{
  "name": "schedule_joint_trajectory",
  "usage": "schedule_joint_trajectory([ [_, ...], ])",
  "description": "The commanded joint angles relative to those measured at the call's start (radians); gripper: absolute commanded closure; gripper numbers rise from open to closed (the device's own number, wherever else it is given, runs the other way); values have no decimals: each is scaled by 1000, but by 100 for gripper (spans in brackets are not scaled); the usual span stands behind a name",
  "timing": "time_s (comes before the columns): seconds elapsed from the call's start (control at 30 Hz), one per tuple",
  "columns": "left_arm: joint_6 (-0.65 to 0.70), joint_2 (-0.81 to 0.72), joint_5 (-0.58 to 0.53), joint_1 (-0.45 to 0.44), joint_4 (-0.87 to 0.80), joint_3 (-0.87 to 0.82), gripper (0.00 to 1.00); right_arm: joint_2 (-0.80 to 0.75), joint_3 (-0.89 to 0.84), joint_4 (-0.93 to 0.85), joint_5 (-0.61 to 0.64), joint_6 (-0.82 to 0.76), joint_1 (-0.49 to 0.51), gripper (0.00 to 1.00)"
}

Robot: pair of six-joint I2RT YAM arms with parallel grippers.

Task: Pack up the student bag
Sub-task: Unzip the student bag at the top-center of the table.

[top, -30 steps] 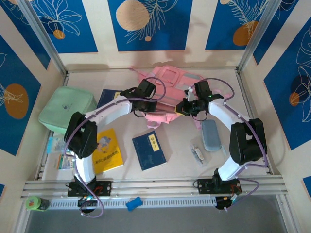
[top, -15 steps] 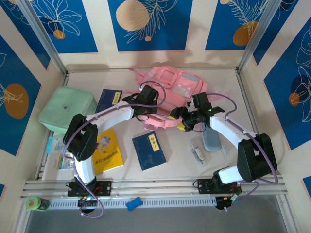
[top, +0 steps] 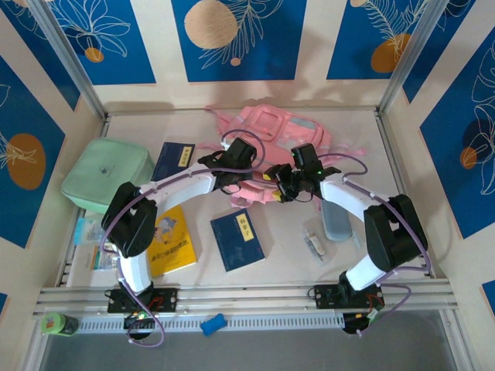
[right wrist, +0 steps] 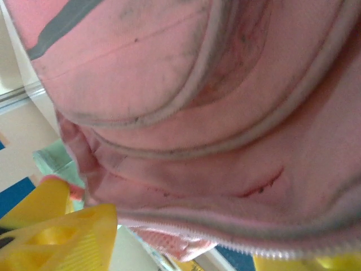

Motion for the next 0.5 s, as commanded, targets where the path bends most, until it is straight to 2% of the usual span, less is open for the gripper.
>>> schedule_joint_trajectory([
  [0.0,-41,-33,-40,-10,9,16,100,42,22,-6,45,19,3,47],
  [0.2,-96,-52,-111,-12,-26,-7,100,42,25,-45,67,-65,-8,72],
  [0.33,-128,-59,-208,-8,-107,-7,100,20,25,-103,62,-164,-27,93],
  [0.4,-149,-57,-242,-2,-148,-5,100,-4,12,-121,68,-210,-33,99],
  [0.47,-176,-56,-258,11,-174,-12,100,-28,-3,-129,65,-255,-41,100],
])
